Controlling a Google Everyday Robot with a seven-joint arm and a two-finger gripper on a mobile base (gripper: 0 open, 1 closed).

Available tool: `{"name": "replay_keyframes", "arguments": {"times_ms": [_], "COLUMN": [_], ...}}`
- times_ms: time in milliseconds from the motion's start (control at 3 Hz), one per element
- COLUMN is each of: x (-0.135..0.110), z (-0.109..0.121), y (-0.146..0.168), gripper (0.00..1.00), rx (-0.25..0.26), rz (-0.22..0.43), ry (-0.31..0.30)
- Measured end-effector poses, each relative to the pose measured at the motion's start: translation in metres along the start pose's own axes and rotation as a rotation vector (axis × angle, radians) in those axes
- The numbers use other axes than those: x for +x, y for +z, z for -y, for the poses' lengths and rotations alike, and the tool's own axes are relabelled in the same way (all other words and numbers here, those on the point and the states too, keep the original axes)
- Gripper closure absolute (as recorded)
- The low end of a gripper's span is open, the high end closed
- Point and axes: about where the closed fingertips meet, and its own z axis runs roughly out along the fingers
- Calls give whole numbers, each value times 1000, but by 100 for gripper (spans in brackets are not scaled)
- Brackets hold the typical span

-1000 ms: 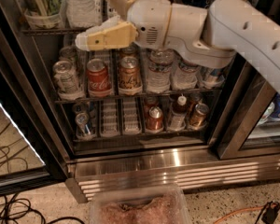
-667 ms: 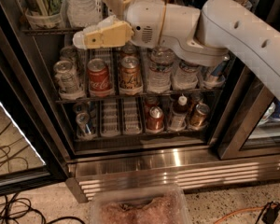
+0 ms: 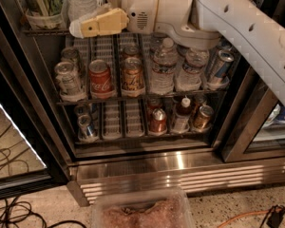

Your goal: Pick water bottle from top shelf of fridge

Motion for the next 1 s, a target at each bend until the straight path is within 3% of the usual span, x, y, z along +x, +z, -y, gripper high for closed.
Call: {"name": "replay_keyframes", "arguments": {"times_ms": [667, 1000], "x": [9, 8], "z": [7, 7], "y": [23, 25], "gripper": [0, 0], "rx": [-59, -64], "rz": [-11, -11], "ry": [18, 23]}}
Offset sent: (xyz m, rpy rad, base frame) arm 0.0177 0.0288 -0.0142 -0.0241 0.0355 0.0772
